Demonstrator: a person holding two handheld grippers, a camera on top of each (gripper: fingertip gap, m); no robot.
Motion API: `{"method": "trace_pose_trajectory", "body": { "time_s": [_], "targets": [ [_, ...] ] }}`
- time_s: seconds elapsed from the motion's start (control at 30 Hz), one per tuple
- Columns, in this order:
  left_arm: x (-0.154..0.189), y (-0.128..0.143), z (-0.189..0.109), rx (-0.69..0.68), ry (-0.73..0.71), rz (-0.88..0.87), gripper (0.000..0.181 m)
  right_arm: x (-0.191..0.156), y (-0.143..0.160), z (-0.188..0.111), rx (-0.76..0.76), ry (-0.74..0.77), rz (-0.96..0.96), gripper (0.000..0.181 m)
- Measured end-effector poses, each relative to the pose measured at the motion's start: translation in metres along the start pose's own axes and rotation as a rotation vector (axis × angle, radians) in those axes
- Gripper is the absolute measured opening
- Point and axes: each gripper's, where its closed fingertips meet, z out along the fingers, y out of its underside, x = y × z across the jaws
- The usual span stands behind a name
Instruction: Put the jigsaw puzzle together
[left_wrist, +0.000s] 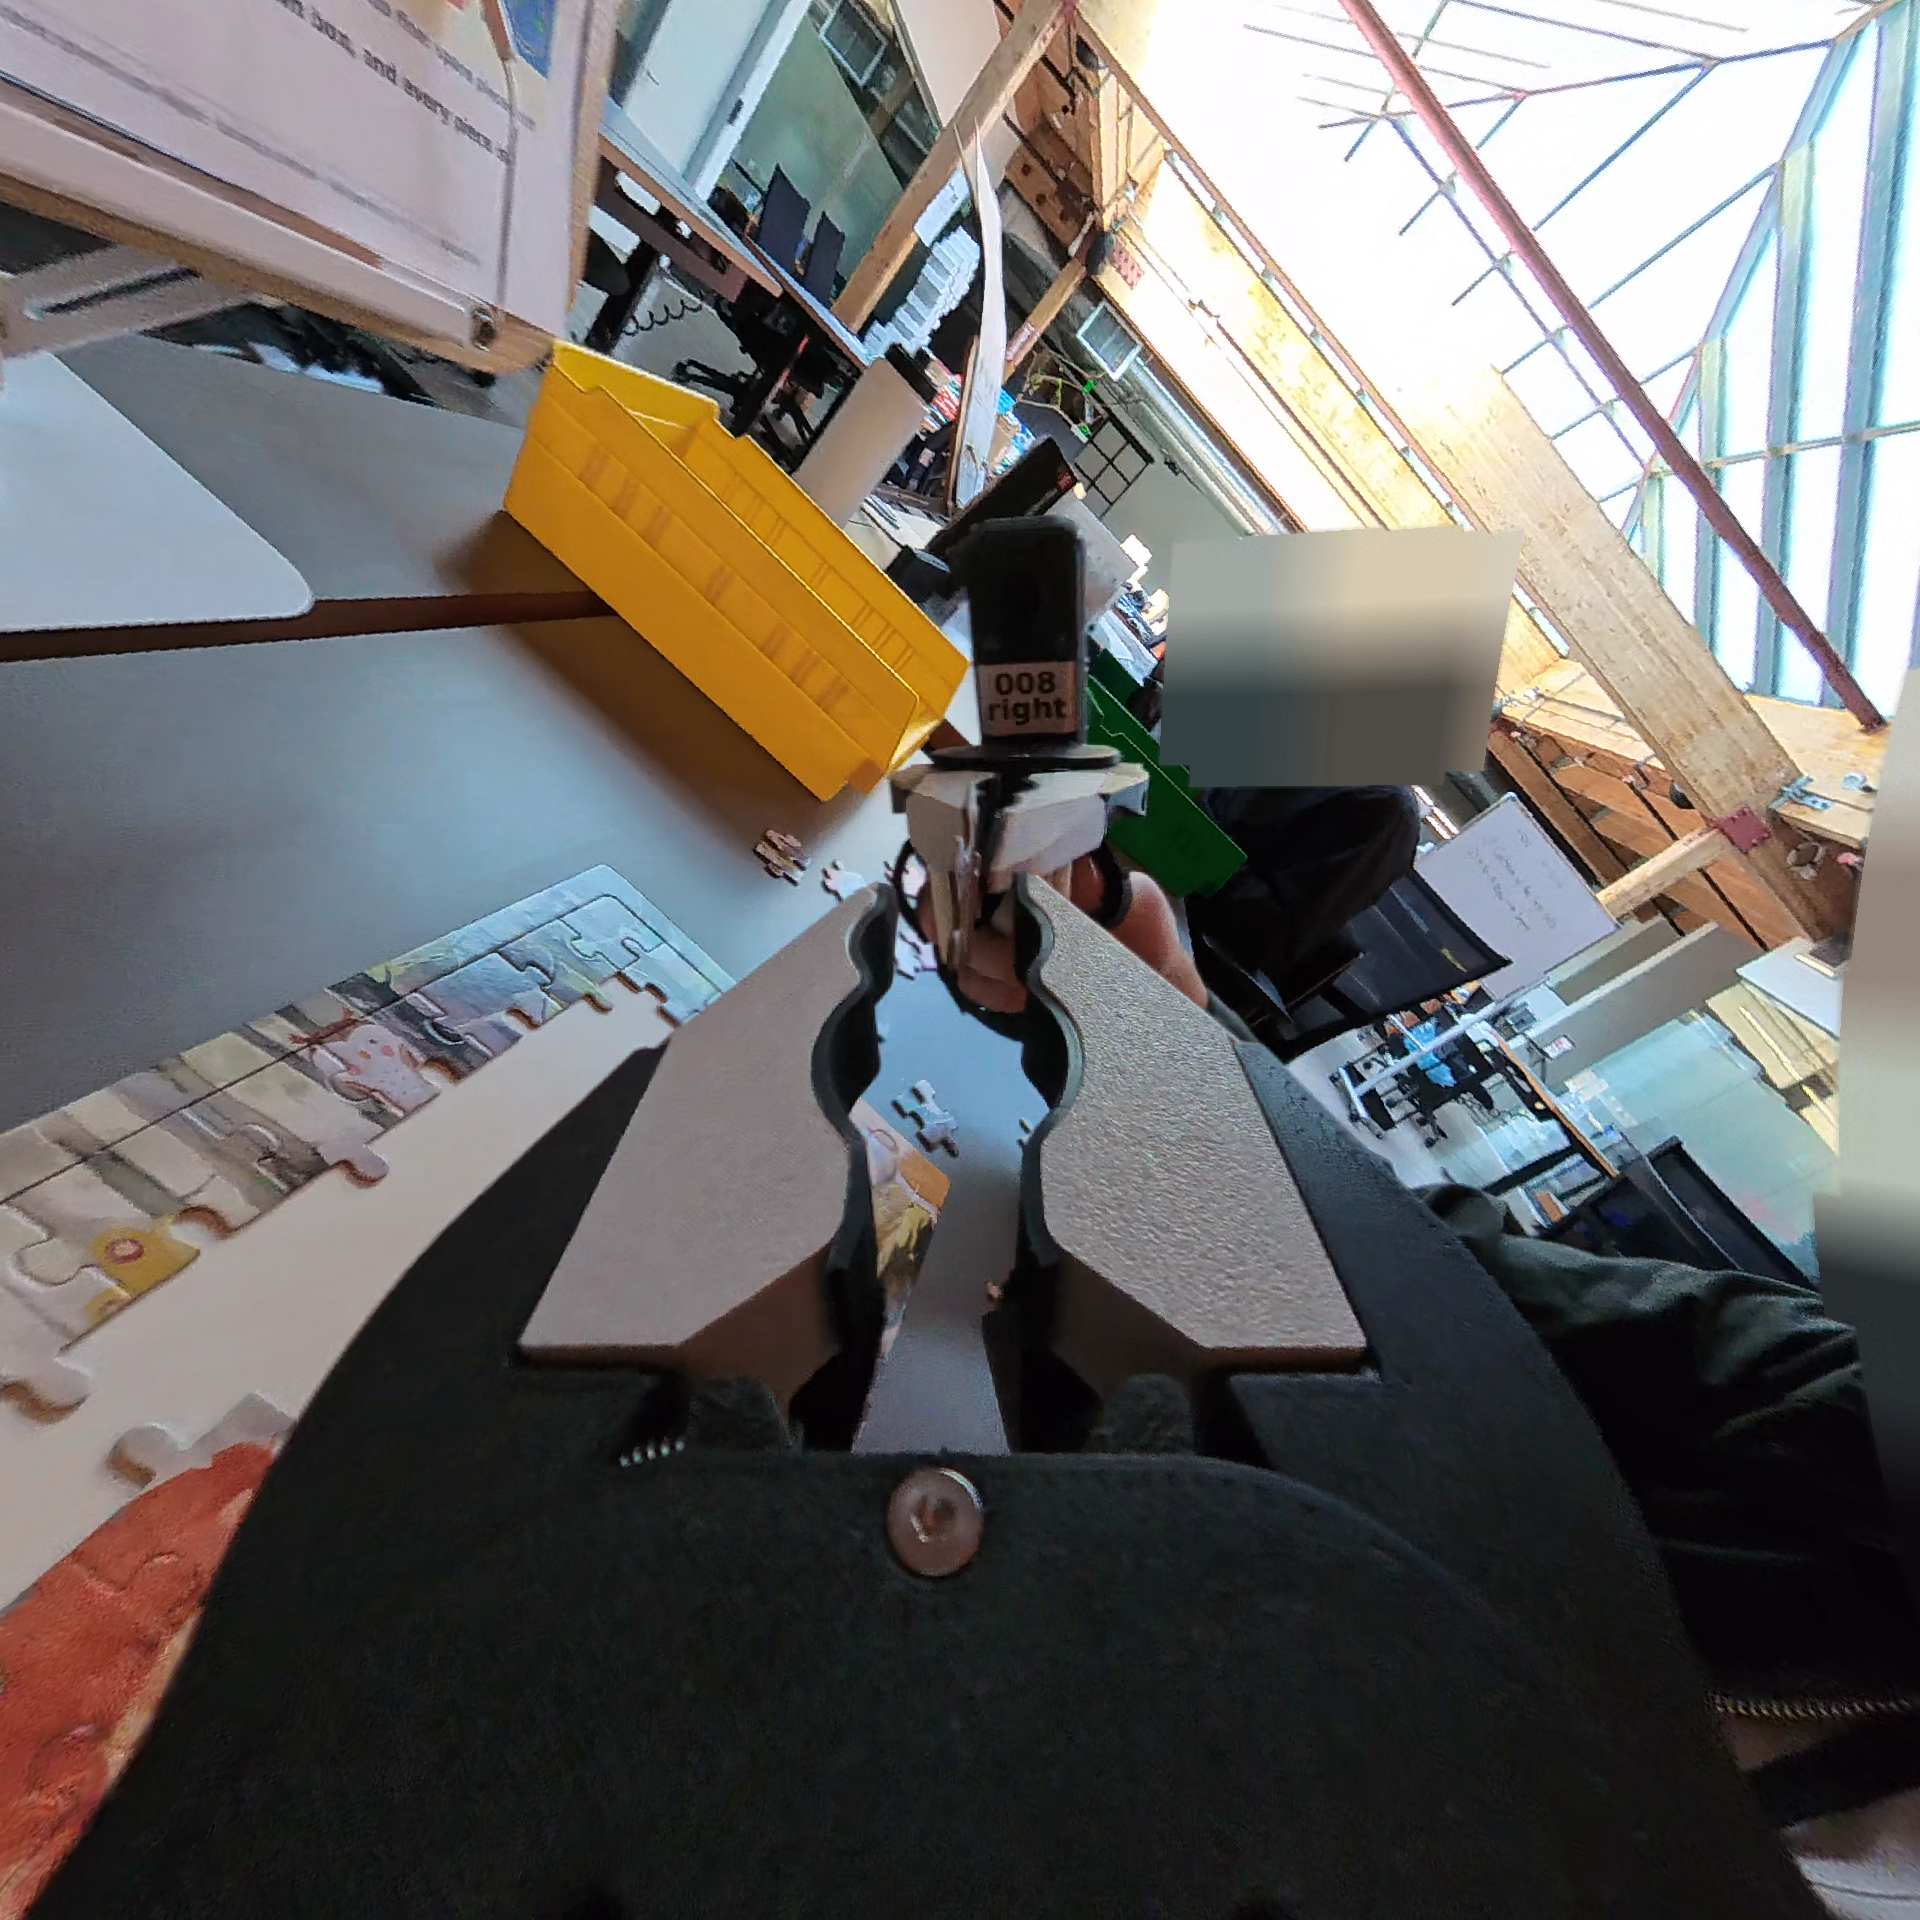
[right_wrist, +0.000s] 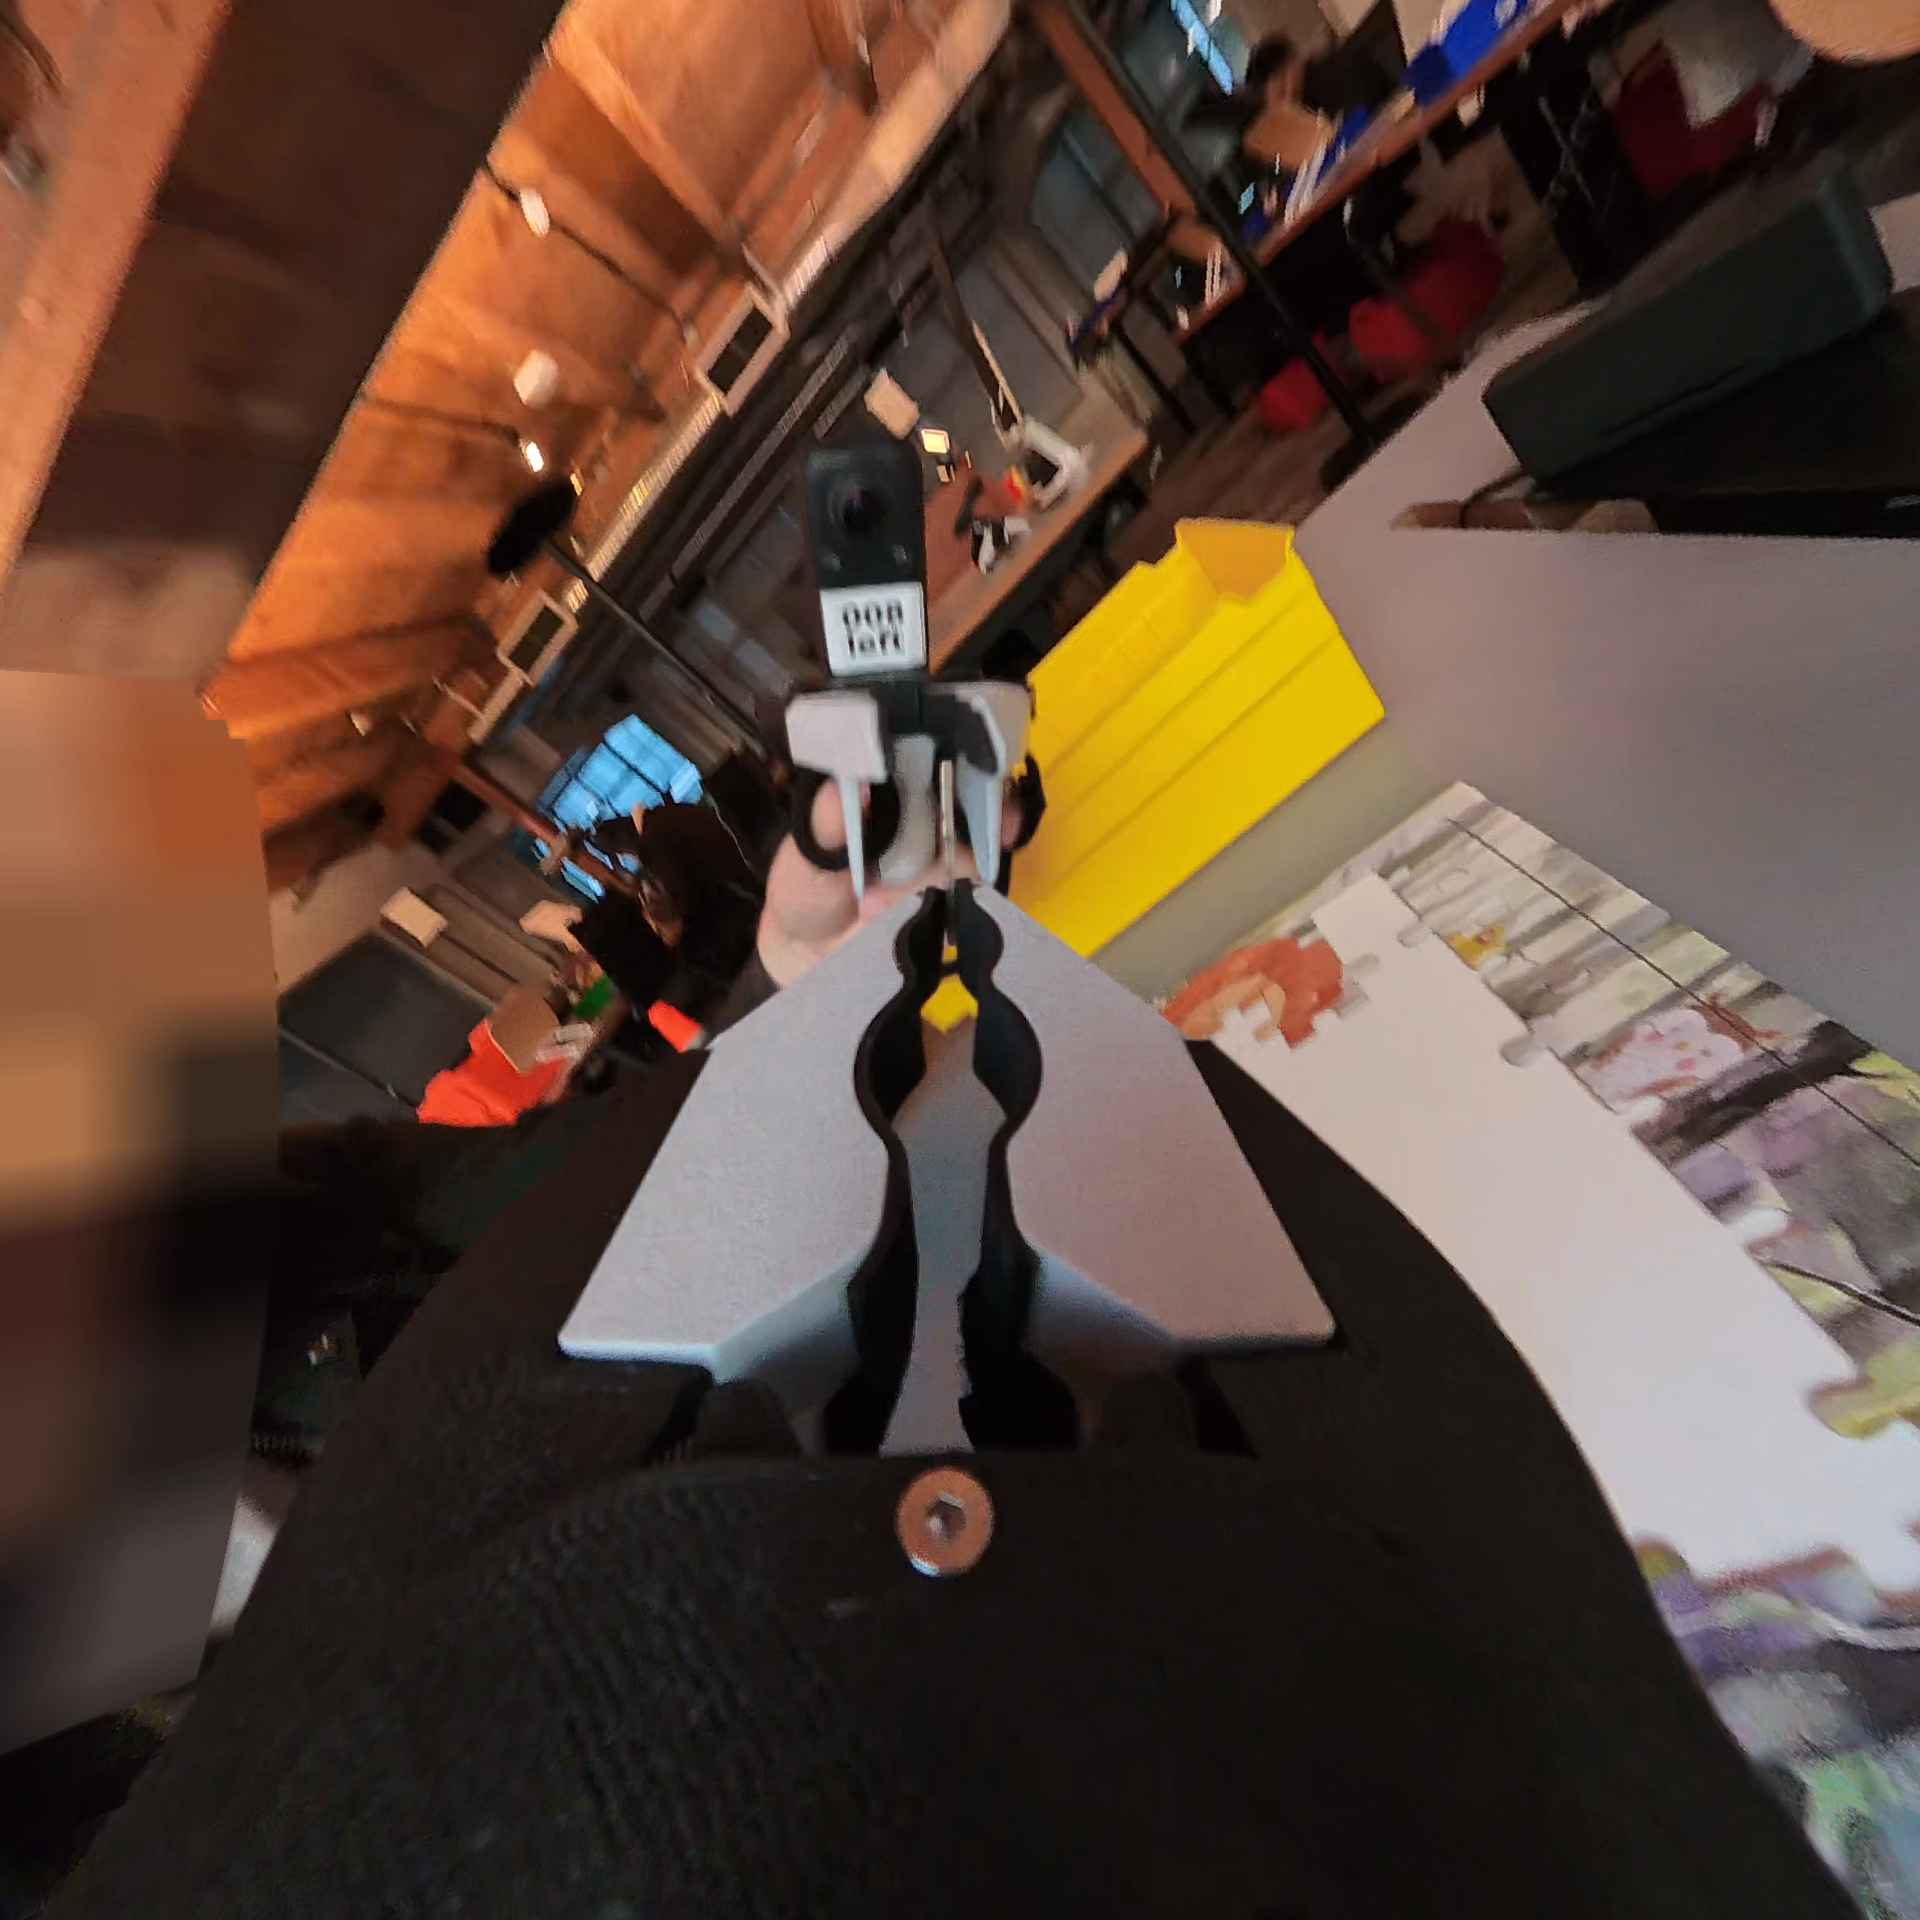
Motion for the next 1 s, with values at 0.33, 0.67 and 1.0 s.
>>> {"method": "trace_pose_trajectory", "body": {
  "time_s": [0.33, 0.67, 1.0],
  "targets": [
    [0.007, 0.049, 0.014, -0.286, 0.036, 0.022, 0.019, -0.004, 0.036, -0.002, -0.283, 0.077, -0.106, 0.001],
    [0.003, 0.027, 0.013, -0.137, 0.021, -0.050, 0.000, -0.016, -0.012, -0.001, -0.051, 0.360, -0.839, 0.050],
    [-0.004, 0.011, 0.005, -0.039, -0.019, -0.073, 0.000, -0.005, 0.003, 0.021, -0.208, 0.651, -1.214, 0.042]
  ]
}}
